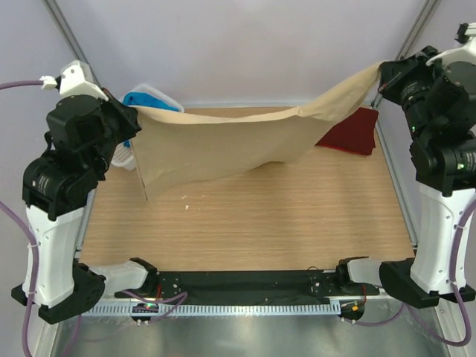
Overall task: Fold and stack the t-shirts
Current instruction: Flatten the tshirt out
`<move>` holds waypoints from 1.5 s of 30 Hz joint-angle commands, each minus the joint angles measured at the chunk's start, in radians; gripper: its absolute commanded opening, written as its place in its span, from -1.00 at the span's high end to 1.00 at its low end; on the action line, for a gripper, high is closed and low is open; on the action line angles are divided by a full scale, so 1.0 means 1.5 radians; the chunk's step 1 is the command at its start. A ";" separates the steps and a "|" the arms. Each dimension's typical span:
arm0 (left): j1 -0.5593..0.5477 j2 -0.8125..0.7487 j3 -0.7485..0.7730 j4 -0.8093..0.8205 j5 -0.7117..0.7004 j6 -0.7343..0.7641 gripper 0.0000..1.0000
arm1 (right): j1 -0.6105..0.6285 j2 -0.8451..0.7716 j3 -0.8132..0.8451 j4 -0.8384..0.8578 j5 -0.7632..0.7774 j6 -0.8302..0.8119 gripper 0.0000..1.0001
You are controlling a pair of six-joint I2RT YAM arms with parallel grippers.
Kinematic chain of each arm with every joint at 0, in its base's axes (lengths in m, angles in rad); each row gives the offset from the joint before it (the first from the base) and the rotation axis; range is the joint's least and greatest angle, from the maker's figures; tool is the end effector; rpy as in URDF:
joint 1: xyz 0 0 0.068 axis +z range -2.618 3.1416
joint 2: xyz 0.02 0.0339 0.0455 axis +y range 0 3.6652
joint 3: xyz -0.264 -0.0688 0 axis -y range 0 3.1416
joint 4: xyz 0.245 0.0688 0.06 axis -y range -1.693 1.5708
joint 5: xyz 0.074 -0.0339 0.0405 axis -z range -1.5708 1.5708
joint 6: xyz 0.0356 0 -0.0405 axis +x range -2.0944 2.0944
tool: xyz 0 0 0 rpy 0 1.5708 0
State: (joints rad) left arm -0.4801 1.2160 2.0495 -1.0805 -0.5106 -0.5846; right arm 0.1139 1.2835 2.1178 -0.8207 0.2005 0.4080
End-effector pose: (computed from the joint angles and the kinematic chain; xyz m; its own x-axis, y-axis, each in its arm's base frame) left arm 0.1415 -0.0541 0.5571 -0.1713 -0.4537 -0.8746 -0.1341 0.8902 -0.4355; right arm 0.1739 0.0128 0.5900 0.0467 0.3967 -0.9168 0.0740 0.9139 0.3992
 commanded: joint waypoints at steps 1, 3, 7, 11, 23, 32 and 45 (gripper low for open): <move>0.005 -0.035 0.033 0.088 0.005 0.059 0.99 | -0.003 -0.037 0.058 0.110 0.017 -0.033 0.98; 0.005 -0.050 0.040 0.105 0.020 0.090 1.00 | -0.003 -0.055 0.066 0.134 0.015 -0.043 0.98; 0.005 -0.100 0.049 0.137 0.056 0.121 0.99 | -0.003 -0.102 0.068 0.176 -0.001 -0.057 0.98; 0.005 -0.185 0.028 0.180 0.064 0.142 0.99 | -0.002 -0.148 0.077 0.212 -0.015 -0.072 0.98; 0.005 -0.253 0.007 0.233 0.098 0.143 0.99 | -0.003 -0.201 0.071 0.282 -0.075 -0.041 0.98; 0.005 -0.174 0.054 0.231 0.146 0.118 0.99 | -0.002 -0.149 0.099 0.269 -0.117 0.008 0.98; 0.003 -0.212 0.031 0.227 0.175 0.101 0.99 | -0.003 -0.201 0.072 0.262 -0.124 0.031 0.98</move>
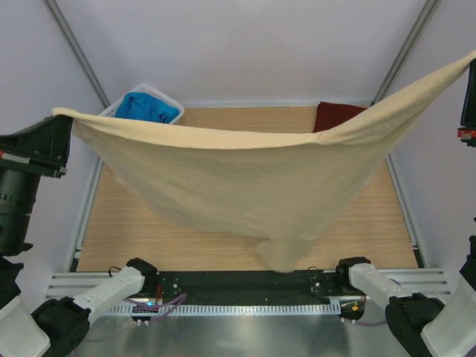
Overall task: Fold and stack the t-shirts
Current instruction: Flatten the tshirt out
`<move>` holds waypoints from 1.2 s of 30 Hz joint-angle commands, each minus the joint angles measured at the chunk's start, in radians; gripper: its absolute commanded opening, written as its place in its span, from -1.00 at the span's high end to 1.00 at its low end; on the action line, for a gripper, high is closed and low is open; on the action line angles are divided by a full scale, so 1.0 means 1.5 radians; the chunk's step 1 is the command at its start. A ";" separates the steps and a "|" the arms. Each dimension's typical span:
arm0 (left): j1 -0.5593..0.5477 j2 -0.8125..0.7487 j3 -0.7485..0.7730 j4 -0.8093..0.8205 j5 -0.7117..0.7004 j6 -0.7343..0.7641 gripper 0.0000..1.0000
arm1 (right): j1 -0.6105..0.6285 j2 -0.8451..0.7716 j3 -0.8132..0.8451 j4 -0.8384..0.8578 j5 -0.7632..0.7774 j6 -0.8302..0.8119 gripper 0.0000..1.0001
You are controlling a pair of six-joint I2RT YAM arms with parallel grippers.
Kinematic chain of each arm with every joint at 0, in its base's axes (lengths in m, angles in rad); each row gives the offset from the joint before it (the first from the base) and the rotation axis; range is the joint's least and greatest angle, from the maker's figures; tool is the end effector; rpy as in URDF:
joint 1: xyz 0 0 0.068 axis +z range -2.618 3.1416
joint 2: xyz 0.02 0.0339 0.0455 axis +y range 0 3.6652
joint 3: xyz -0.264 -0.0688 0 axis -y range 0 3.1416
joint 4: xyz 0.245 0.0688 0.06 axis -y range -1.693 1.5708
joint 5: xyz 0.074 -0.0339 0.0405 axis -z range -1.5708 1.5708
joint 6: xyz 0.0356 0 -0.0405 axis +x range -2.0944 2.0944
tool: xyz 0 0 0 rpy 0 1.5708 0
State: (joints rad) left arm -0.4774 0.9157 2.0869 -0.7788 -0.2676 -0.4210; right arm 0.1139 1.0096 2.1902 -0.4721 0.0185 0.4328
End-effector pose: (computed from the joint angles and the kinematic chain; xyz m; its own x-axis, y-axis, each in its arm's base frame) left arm 0.0037 0.0087 0.6133 0.2176 -0.5563 -0.8020 0.3452 0.8124 -0.4699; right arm 0.0005 -0.0006 0.6577 0.5451 0.4844 -0.6843 -0.3616 0.8722 0.3294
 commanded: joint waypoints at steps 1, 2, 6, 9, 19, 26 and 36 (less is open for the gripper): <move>0.002 -0.023 0.004 0.026 0.014 -0.008 0.99 | -0.003 -0.021 0.028 0.023 -0.004 0.015 0.98; 0.001 -0.028 0.005 0.025 0.015 -0.010 0.99 | -0.003 -0.025 0.033 0.019 -0.004 0.017 0.98; 0.002 -0.049 0.007 0.016 0.027 -0.022 0.99 | -0.004 -0.039 0.057 0.008 -0.030 0.027 0.98; 0.002 -0.057 0.014 0.003 0.045 -0.036 0.99 | -0.004 -0.047 0.064 0.006 -0.031 0.040 0.98; 0.002 -0.052 0.007 0.002 0.031 -0.039 0.99 | -0.007 0.009 0.111 0.009 -0.040 0.082 0.98; 0.002 -0.030 -0.146 0.022 -0.022 -0.047 1.00 | -0.007 0.061 -0.007 0.058 -0.034 0.089 0.98; 0.035 0.106 -0.394 0.087 -0.148 -0.044 0.99 | -0.007 0.201 -0.249 0.164 -0.046 0.056 0.98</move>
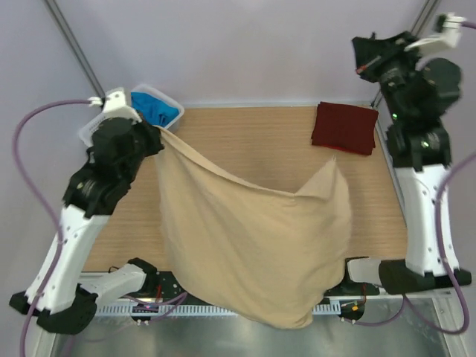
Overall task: Fold and stack the t-shirts
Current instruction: Flatten the tshirt out
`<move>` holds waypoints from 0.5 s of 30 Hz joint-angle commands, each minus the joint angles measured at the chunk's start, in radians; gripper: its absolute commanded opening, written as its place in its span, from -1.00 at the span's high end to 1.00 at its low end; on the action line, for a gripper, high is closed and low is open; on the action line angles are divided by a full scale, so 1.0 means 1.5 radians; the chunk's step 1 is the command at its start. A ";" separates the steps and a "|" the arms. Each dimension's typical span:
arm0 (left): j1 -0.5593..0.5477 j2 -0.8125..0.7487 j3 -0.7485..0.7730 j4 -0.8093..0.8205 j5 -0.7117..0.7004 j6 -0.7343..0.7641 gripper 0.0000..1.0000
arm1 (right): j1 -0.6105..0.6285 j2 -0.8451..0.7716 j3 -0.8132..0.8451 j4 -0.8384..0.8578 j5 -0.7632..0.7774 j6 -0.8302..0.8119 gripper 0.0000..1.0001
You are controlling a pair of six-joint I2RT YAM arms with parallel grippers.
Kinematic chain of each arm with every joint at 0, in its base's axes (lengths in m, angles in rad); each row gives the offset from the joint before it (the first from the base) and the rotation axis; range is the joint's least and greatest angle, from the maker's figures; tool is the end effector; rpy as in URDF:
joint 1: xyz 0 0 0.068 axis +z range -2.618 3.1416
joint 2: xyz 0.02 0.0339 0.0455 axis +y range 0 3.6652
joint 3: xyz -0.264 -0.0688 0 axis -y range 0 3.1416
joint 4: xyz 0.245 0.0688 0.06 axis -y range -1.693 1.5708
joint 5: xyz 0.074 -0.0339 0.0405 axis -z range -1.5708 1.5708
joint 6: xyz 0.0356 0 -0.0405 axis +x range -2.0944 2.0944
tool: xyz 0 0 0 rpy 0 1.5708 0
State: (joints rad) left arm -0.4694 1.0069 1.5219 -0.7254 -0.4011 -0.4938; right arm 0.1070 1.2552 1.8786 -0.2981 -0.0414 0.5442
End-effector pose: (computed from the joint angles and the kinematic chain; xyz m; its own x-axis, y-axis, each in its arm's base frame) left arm 0.1552 -0.0631 0.4872 -0.2000 -0.3878 -0.8998 -0.0214 0.9198 -0.3917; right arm 0.2044 0.0234 0.5912 0.1964 0.5414 -0.8175 -0.2892 0.8287 0.4793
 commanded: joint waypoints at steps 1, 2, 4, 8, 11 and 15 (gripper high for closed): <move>0.041 0.064 -0.021 0.064 -0.053 0.004 0.99 | -0.003 0.074 -0.052 0.069 -0.007 -0.024 0.98; 0.053 0.099 -0.033 0.075 -0.045 0.004 1.00 | -0.003 0.091 -0.061 0.081 -0.009 -0.024 0.98; 0.099 0.136 -0.047 0.099 -0.006 0.000 0.99 | -0.003 0.147 -0.078 0.098 -0.013 -0.020 0.98; 0.126 0.222 -0.035 0.081 0.015 -0.009 0.99 | -0.003 0.225 -0.033 -0.018 0.005 -0.003 0.98; 0.129 0.265 -0.046 0.081 0.015 -0.007 0.99 | 0.004 0.285 -0.011 -0.220 -0.013 0.020 0.91; 0.131 0.293 -0.062 0.070 0.038 -0.025 1.00 | 0.068 0.264 -0.168 -0.312 -0.047 -0.016 0.27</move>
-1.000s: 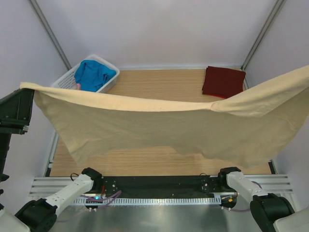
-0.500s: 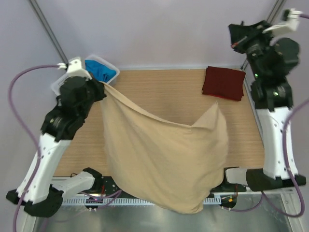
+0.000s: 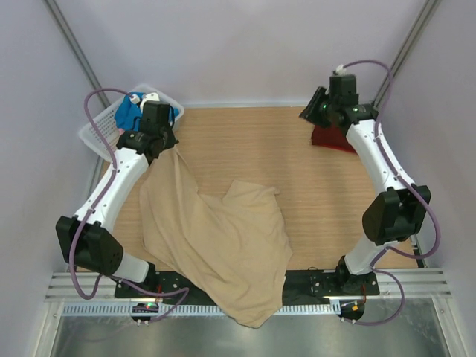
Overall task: Fold and stack the t-shirts
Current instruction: Flatten the tshirt out
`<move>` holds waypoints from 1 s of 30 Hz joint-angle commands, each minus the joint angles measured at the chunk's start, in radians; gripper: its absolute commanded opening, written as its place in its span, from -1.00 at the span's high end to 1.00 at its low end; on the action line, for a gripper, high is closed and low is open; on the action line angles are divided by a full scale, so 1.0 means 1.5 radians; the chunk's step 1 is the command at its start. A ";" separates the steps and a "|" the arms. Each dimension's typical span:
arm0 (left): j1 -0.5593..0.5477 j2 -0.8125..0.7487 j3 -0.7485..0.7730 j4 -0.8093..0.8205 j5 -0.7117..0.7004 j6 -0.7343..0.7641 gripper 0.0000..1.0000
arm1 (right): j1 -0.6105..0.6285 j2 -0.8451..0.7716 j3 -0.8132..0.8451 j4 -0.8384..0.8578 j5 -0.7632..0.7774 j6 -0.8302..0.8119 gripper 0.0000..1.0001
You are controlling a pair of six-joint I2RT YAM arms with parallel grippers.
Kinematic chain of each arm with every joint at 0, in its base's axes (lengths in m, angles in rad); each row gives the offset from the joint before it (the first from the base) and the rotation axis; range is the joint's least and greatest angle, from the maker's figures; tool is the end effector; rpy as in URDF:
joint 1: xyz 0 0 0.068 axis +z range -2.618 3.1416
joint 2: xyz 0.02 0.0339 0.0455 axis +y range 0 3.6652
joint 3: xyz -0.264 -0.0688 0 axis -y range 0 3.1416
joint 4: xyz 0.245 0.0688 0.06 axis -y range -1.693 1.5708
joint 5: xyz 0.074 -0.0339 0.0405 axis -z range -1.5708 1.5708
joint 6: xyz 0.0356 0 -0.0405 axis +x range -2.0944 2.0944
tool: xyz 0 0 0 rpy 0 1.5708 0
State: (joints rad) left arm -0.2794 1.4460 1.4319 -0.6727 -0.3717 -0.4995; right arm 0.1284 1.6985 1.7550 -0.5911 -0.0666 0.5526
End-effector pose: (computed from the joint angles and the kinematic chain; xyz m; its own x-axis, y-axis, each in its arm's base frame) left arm 0.3072 -0.0747 0.3640 -0.5288 -0.3126 -0.7891 -0.3034 0.9379 -0.1682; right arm 0.3856 0.0522 0.3933 -0.5270 0.4600 -0.7146 0.1081 0.8703 0.4805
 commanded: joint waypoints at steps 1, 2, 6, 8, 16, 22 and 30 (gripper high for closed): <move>0.004 0.001 -0.008 0.035 0.023 -0.022 1.00 | 0.073 -0.041 -0.114 -0.119 -0.029 -0.029 0.21; 0.004 0.001 -0.012 0.034 0.027 -0.027 1.00 | 0.086 -0.048 -0.138 -0.125 -0.028 -0.031 0.14; 0.004 -0.009 -0.021 0.026 0.038 -0.027 1.00 | 0.117 -0.056 -0.271 -0.084 -0.131 -0.010 -0.12; 0.004 -0.014 -0.025 0.021 0.039 -0.029 0.99 | 0.119 -0.043 -0.307 -0.056 -0.162 -0.001 -0.13; 0.005 -0.048 -0.056 0.011 0.055 -0.052 0.99 | 0.115 -0.016 -0.361 -0.015 -0.111 0.090 0.08; 0.005 -0.063 -0.073 0.009 0.064 -0.066 1.00 | 0.107 -0.014 -0.414 0.045 -0.066 0.204 0.12; 0.004 -0.068 -0.076 0.010 0.073 -0.066 1.00 | 0.084 0.021 -0.456 0.106 -0.088 0.286 -0.04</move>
State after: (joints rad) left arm -0.2790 1.3804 1.3186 -0.6743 -0.2695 -0.5919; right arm 0.2607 1.7164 1.1084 -0.5095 -0.1936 0.8898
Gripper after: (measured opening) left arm 0.009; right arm 0.511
